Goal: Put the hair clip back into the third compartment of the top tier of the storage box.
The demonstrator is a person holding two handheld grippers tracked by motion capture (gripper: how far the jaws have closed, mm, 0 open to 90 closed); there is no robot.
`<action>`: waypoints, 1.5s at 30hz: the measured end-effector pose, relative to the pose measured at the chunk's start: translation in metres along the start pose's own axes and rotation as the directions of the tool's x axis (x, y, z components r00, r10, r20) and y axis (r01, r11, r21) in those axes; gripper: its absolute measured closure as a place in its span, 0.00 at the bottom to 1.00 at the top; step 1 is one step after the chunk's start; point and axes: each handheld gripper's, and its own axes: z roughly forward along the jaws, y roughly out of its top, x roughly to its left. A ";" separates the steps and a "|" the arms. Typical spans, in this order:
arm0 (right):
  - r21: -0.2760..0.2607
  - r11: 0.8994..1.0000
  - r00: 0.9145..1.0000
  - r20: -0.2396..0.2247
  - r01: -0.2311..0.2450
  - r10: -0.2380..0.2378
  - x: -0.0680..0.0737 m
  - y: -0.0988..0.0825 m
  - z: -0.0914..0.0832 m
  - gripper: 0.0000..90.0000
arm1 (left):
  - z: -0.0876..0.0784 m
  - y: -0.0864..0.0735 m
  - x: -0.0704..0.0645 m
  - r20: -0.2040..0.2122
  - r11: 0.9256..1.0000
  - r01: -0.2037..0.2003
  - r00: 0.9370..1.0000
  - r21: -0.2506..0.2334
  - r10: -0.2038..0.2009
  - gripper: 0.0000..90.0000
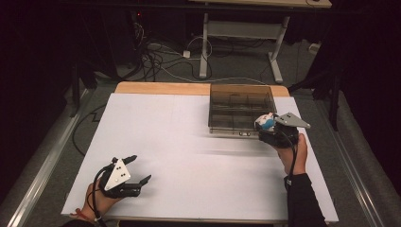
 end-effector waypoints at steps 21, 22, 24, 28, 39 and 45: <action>-0.010 1.000 0.999 -0.032 -0.011 0.011 -0.016 -0.008 -0.006 0.70 | 0.001 0.000 -0.001 0.000 1.000 -0.003 1.000 0.002 0.003 0.20; -0.004 1.000 1.000 -0.028 -0.003 0.003 -0.016 -0.008 -0.005 0.70 | 0.001 0.000 -0.001 -0.002 1.000 -0.005 1.000 0.002 0.005 0.20; -0.005 1.000 1.000 -0.022 -0.011 0.010 -0.016 -0.009 -0.005 0.68 | 0.001 0.001 -0.002 -0.005 1.000 -0.008 1.000 0.005 0.008 0.20; -0.005 1.000 1.000 -0.003 0.004 -0.004 -0.015 -0.008 -0.006 0.60 | 0.001 0.001 -0.002 -0.007 1.000 -0.006 1.000 0.001 0.006 0.20; -0.058 0.998 1.000 0.019 0.017 -0.016 -0.010 -0.002 -0.015 0.40 | 0.001 0.001 -0.002 -0.008 1.000 -0.009 1.000 0.003 0.009 0.20; -0.064 0.998 1.000 0.016 0.000 0.001 -0.006 -0.002 -0.015 0.29 | 0.000 0.001 -0.002 -0.010 1.000 -0.014 1.000 -0.001 0.014 0.20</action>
